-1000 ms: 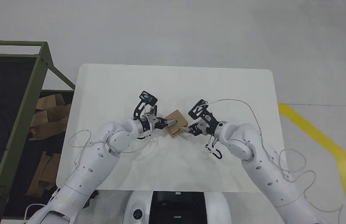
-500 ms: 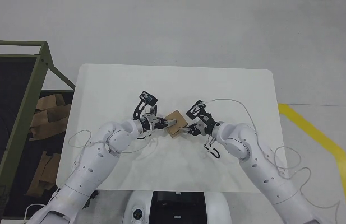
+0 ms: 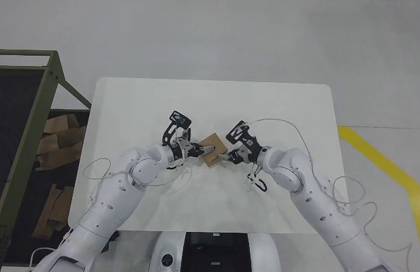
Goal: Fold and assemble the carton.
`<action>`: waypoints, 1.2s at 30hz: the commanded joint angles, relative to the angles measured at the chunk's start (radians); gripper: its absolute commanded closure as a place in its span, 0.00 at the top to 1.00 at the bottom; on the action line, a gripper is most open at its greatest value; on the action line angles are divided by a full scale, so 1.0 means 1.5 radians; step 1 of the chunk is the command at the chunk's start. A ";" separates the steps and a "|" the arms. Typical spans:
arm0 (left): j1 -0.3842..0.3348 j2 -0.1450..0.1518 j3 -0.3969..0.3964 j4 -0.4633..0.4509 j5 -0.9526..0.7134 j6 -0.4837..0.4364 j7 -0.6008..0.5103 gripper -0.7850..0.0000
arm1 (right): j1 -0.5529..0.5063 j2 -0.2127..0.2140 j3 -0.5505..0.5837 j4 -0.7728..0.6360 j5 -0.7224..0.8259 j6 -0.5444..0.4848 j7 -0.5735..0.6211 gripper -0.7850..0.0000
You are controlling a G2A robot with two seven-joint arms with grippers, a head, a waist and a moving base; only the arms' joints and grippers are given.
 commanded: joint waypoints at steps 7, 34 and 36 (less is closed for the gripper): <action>0.047 0.009 -0.037 -0.044 0.034 -0.027 0.074 1.00 | -0.010 0.005 0.027 -0.016 0.012 -0.011 -0.008 1.00; 0.142 0.018 -0.031 -0.051 0.304 -0.087 0.314 1.00 | -0.034 0.016 0.091 -0.051 0.023 -0.002 -0.017 1.00; 0.142 0.018 -0.031 -0.051 0.304 -0.087 0.314 1.00 | -0.035 0.017 0.093 -0.053 0.022 -0.002 -0.016 1.00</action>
